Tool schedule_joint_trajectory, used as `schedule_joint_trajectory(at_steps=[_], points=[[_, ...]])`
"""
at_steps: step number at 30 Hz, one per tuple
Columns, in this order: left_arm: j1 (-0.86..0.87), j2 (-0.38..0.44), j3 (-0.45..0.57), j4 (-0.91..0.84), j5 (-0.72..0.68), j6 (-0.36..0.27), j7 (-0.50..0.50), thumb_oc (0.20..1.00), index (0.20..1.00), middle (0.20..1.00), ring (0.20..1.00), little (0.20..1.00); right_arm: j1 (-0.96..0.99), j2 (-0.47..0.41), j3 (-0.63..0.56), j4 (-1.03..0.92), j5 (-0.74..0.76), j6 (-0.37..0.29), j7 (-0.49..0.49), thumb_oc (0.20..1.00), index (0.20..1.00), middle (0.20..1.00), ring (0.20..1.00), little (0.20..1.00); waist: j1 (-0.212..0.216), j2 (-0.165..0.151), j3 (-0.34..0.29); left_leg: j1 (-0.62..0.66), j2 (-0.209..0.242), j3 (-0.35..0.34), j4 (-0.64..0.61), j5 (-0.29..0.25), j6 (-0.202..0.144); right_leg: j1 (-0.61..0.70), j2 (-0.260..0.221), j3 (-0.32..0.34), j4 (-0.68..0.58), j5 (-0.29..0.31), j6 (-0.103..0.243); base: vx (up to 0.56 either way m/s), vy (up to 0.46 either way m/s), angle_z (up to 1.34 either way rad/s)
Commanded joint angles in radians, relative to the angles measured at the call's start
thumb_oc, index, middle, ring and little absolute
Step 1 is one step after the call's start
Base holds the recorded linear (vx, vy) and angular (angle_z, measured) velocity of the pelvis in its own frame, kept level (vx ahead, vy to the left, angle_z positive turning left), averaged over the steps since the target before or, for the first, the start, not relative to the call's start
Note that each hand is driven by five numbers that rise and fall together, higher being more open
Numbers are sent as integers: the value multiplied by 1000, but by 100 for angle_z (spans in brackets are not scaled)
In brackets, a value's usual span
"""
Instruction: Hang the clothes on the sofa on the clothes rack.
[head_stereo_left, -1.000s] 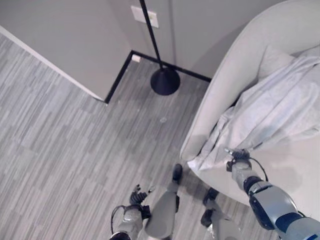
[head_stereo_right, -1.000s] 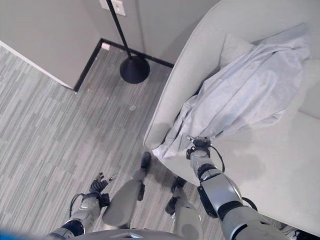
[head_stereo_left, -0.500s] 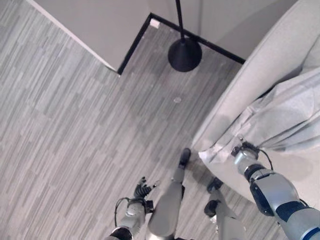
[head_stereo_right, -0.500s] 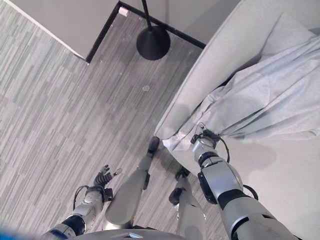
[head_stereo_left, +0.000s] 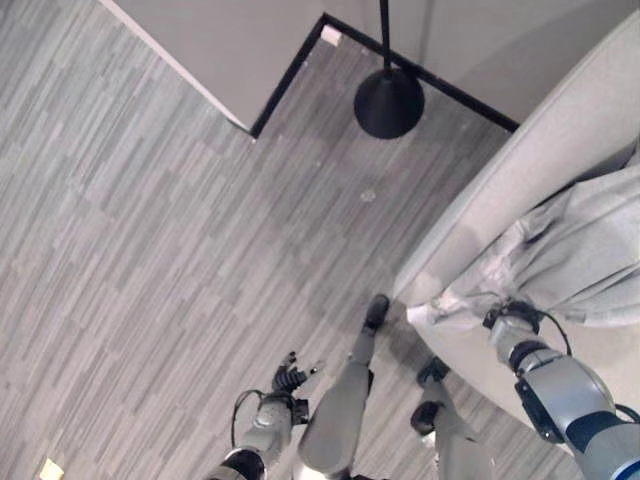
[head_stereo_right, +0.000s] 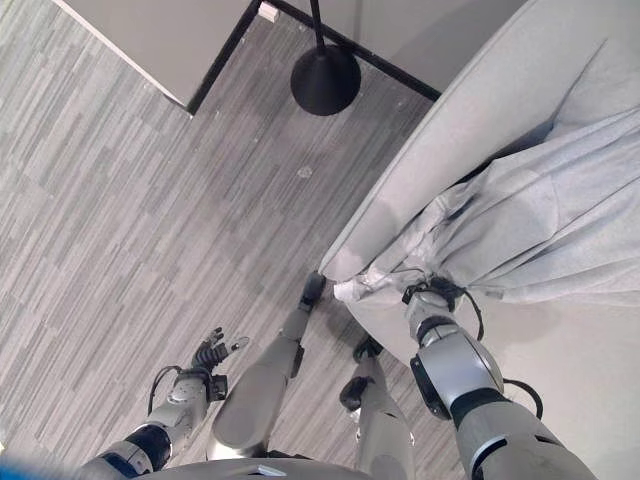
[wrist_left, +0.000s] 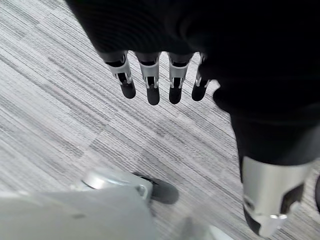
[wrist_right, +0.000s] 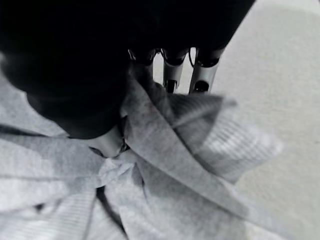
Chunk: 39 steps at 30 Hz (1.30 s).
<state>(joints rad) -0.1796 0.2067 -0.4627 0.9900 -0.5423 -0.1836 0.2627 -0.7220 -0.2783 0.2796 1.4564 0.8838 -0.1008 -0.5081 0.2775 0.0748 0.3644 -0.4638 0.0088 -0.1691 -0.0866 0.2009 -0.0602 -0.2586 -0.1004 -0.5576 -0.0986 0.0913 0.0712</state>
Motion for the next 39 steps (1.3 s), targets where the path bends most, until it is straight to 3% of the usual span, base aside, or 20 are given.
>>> schedule_joint_trajectory(at_steps=[1, 6, 8, 13, 24, 31, 39], points=[[-43, -6, -57, 54, 15, 11, 16, 1000, 1000, 1000, 1000, 1000, 46, 178, -52, -66, 82, 35, 146, 200, 200, 200, 200, 200, 13, -50, -8, 37, 29, 54, 9, -122, -42, 26, -143, 92, 36, -44, 89, -13, 2, -4], [-36, -19, -8, 79, 18, 22, 17, 1000, 1000, 1000, 1000, 1000, 117, 192, -99, -259, 208, -51, 161, 200, 200, 200, 200, 200, -36, -99, -33, 102, 47, 92, 13, -144, -40, 65, -138, 123, 26, -40, 88, -2, 1, -15], [10, -20, 55, 37, 5, 32, 22, 1000, 1000, 1000, 1000, 1000, 208, 207, -47, -609, 239, -147, 168, 200, 200, 200, 200, 200, -78, -144, -59, 165, 68, 136, 24, -164, -35, 97, -129, 159, 19, -37, 84, -11, 20, -63], [66, -19, 113, -21, 6, 42, 16, 1000, 1000, 1000, 1000, 1000, 291, 143, 32, -918, 166, -176, 203, 200, 200, 200, 200, 200, -124, -191, -119, 242, 77, 186, 33, -167, -18, 141, -133, 183, 13, -24, 78, -7, 11, -43], [118, -12, 197, -60, 30, 49, -18, 1000, 1000, 1000, 1000, 1000, 287, -5, 39, -1234, 133, -200, 272, 200, 200, 200, 200, 200, -179, -202, -283, 397, 114, 262, 13, -193, -27, 230, -110, 247, 11, -50, 77, 48, -7, -25], [144, -2, 199, -209, -4, 32, -6, 1000, 1000, 1000, 1000, 1000, 19, -166, 18, -1336, 89, -239, 209, 200, 200, 200, 200, 200, -207, -195, -361, 471, 133, 309, 8, -204, -34, 272, -90, 287, 13, -58, 70, 7, -3, -25], [88, 30, 214, -302, 40, -2, 57, 1000, 1000, 1000, 1000, 1000, -278, -314, 75, -1285, 68, -247, 136, 200, 200, 200, 200, 200, -241, -201, -413, 510, 145, 334, 4, -210, -42, 290, -78, 310, 15, -62, 66, 0, -6, -12]])
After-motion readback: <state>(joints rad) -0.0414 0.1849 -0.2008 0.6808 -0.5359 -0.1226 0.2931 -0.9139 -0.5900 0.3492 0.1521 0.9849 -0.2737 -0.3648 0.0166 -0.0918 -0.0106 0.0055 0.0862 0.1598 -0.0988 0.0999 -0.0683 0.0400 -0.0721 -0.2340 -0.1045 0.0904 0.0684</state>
